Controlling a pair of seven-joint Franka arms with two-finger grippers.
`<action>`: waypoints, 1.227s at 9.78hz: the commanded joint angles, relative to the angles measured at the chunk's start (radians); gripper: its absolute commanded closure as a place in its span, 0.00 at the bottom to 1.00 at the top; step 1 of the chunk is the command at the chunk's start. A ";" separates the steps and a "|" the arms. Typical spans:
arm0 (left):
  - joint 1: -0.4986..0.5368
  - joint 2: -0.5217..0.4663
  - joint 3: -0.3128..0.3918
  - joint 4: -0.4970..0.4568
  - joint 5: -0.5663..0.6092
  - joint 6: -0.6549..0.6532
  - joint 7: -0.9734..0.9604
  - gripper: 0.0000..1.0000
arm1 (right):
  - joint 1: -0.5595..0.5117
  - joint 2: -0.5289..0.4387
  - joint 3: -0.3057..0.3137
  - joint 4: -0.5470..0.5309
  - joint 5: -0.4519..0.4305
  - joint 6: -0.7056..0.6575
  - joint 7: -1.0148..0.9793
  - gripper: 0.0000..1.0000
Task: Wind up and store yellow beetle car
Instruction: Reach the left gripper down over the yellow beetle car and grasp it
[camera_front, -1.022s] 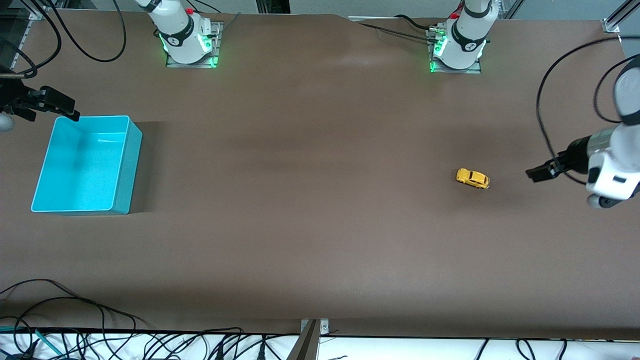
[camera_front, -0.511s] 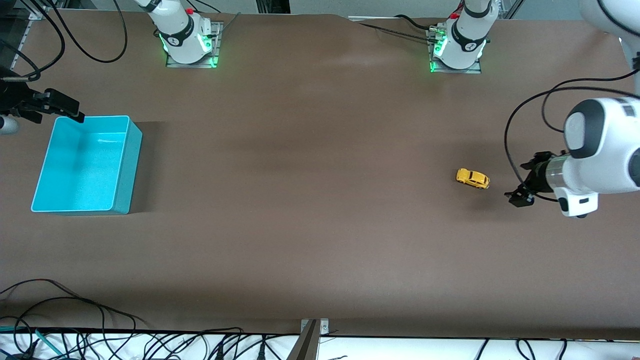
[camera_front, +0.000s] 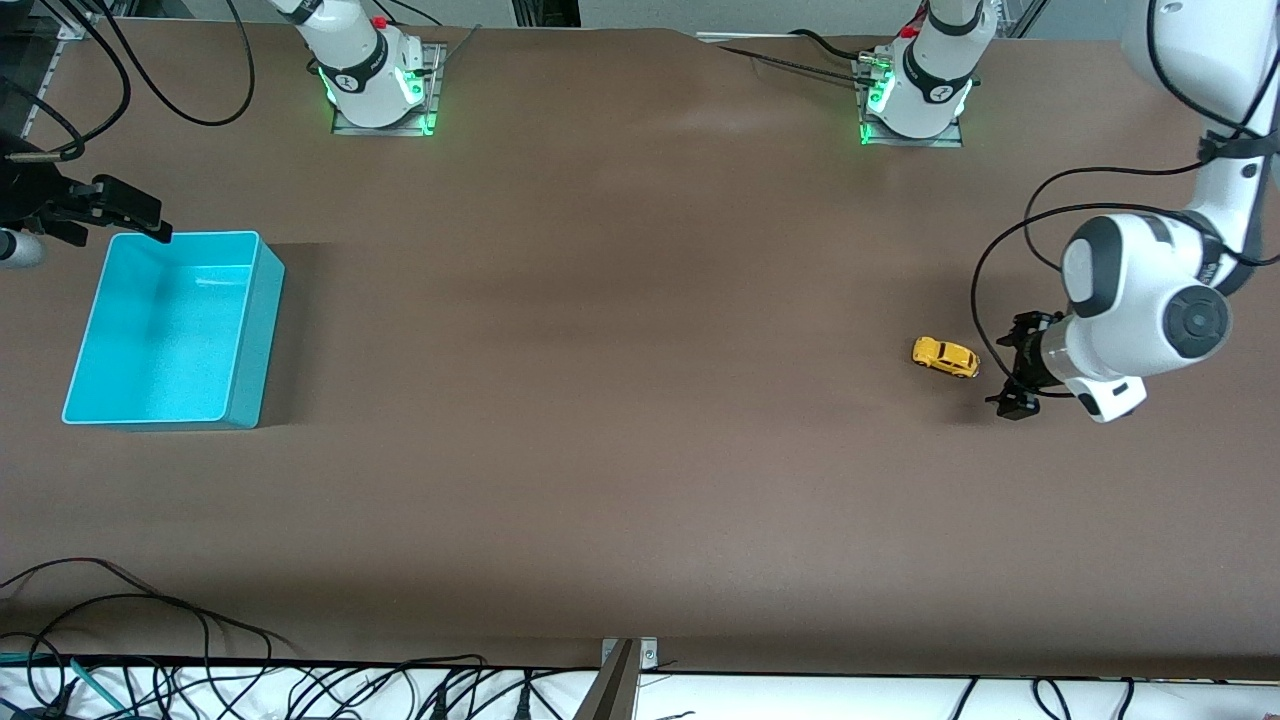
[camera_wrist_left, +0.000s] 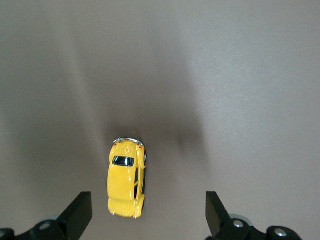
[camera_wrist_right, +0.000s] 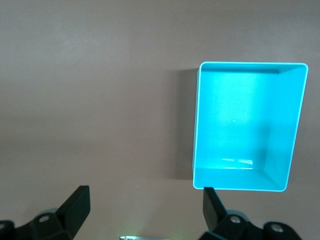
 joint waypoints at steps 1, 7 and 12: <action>-0.014 -0.031 0.002 -0.123 -0.016 0.116 -0.047 0.00 | -0.006 -0.007 0.000 -0.009 0.018 -0.009 -0.018 0.00; -0.029 -0.022 -0.011 -0.207 -0.014 0.173 -0.066 0.01 | -0.006 -0.007 0.000 -0.009 0.018 -0.013 -0.018 0.00; -0.032 0.003 -0.023 -0.213 -0.014 0.202 -0.078 0.52 | -0.006 -0.006 0.000 -0.007 0.018 -0.012 -0.018 0.00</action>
